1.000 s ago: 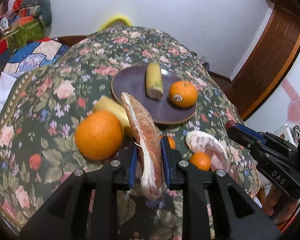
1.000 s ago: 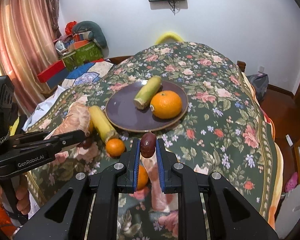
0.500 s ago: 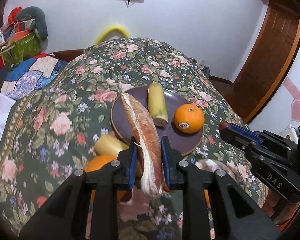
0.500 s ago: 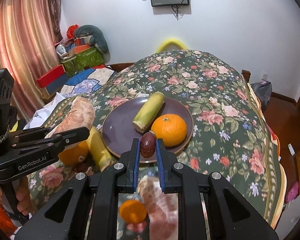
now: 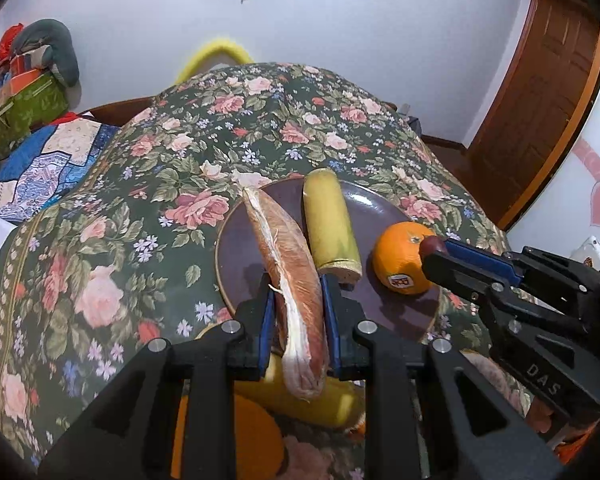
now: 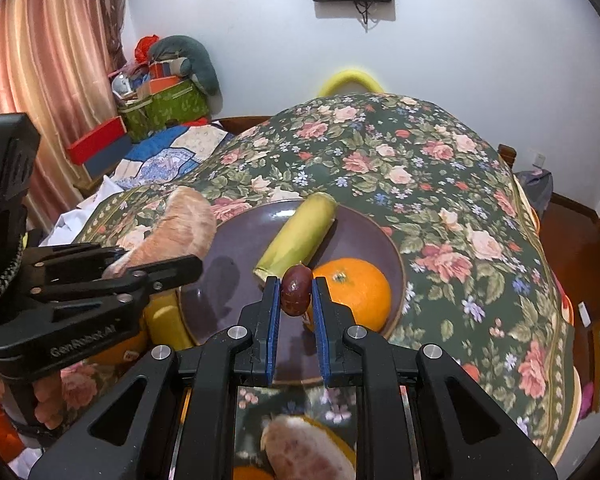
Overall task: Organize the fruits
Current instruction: 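Place the pomelo segment on the plate with the left tool while the right tool drops the date there, then grasp another pink pomelo segment with the right tool and lift it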
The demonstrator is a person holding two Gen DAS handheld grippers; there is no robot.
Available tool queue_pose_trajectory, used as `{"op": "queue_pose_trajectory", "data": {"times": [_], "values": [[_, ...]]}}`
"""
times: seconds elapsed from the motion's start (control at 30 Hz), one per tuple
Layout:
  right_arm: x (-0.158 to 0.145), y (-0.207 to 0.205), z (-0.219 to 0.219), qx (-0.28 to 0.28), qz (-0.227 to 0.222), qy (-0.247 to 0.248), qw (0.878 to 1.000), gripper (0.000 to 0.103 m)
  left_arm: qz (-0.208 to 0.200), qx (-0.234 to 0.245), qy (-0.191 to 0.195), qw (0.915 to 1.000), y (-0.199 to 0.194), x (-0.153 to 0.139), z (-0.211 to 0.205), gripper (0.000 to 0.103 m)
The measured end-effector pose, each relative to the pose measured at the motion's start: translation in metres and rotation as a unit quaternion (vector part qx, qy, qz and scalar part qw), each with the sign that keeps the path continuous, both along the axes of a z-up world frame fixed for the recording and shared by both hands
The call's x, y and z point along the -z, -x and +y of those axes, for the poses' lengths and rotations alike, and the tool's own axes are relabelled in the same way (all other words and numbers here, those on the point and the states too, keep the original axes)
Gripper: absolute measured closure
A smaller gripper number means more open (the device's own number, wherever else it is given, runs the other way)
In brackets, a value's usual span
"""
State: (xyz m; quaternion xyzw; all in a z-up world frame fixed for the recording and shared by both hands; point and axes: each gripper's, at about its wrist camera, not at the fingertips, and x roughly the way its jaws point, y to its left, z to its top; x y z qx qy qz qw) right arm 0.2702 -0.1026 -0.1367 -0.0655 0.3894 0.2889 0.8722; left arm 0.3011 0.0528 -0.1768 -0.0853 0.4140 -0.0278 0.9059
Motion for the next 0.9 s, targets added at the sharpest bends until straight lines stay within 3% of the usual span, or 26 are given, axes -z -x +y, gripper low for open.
{"op": "queue_pose_trajectory", "data": {"times": [0.4,0.47,0.6,0.9], "values": [[0.012,-0.007,0.008,-0.017,0.013,0.014,1.0,0.088,0.019,0.017,-0.006,0.9997,-0.023,0.014,-0.004,0.081],[0.014,-0.008,0.008,-0.017,0.017,0.014,1.0,0.087,0.017,0.02,-0.007,0.9996,-0.024,0.014,-0.006,0.081],[0.014,-0.008,0.006,-0.014,0.016,0.012,1.0,0.075,0.007,0.027,-0.013,0.9995,-0.022,0.008,-0.01,0.072],[0.005,-0.002,-0.001,-0.002,0.01,0.006,1.0,0.074,-0.003,0.02,-0.006,0.9998,-0.004,-0.005,-0.005,0.072]]}}
